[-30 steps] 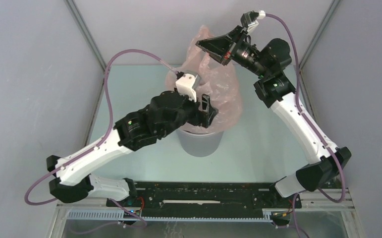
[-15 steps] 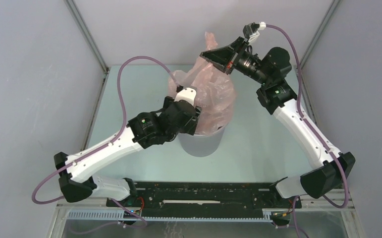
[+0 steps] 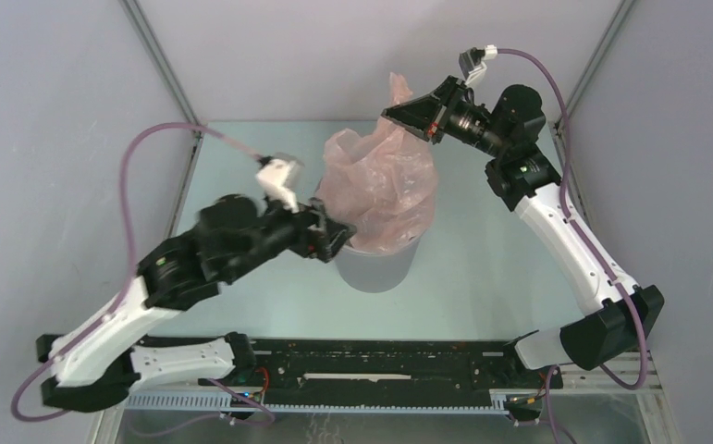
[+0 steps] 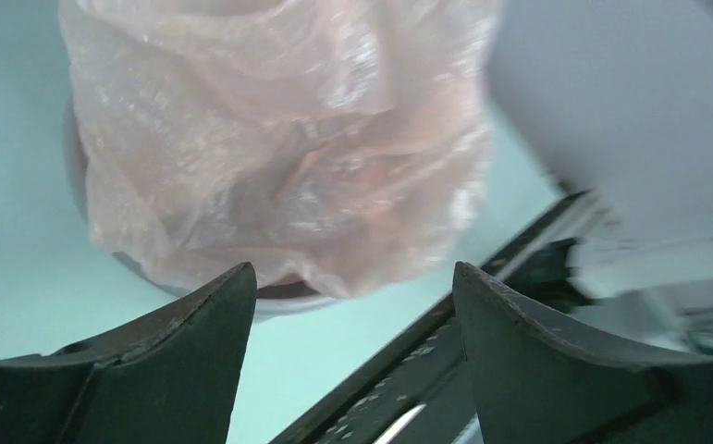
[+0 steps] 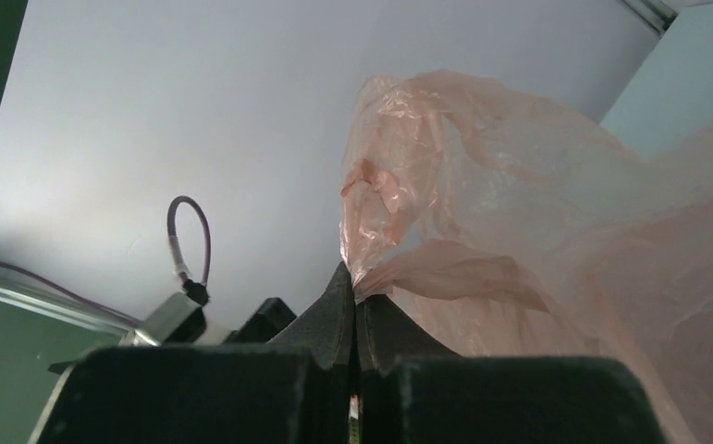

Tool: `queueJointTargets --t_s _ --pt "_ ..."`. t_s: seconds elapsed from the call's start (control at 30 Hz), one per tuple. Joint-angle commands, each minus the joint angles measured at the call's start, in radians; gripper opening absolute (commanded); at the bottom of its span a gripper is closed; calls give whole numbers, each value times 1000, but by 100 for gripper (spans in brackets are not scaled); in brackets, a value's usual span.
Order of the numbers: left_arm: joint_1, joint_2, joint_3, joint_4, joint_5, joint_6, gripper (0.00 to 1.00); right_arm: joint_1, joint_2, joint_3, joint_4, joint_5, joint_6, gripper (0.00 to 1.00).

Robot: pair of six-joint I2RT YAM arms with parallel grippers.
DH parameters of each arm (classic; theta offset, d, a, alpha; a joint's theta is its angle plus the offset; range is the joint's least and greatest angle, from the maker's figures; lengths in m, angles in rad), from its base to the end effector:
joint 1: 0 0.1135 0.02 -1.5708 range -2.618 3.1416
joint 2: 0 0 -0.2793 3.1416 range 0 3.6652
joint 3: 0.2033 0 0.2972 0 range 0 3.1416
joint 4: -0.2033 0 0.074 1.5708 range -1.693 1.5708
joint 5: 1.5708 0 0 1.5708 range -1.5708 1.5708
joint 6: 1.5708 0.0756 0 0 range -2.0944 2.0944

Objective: Put the trash bags into the trash bin

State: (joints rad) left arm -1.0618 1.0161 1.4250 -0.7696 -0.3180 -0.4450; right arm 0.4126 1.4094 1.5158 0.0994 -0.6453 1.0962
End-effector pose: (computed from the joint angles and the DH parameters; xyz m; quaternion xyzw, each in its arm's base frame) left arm 0.1437 -0.2090 0.4703 0.1607 0.8011 -0.2892 0.4987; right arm 0.3388 0.1979 0.5072 -0.0313 0.6461 0.6498 0.3993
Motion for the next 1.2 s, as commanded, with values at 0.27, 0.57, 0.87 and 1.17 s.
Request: queueJointTargets --t_s 0.27,0.57,0.87,1.17 --pt "-42 121 18 323 226 6 70 -3 -32 46 36 -14 28 0" --pt "-32 362 115 129 -89 -49 51 0 -55 90 -42 -13 -17 0" --pt "69 404 -50 192 83 -70 52 7 -70 50 -73 -7 -53 0" --pt "69 318 -21 166 203 -24 75 43 -90 -13 -255 -25 -226 0"
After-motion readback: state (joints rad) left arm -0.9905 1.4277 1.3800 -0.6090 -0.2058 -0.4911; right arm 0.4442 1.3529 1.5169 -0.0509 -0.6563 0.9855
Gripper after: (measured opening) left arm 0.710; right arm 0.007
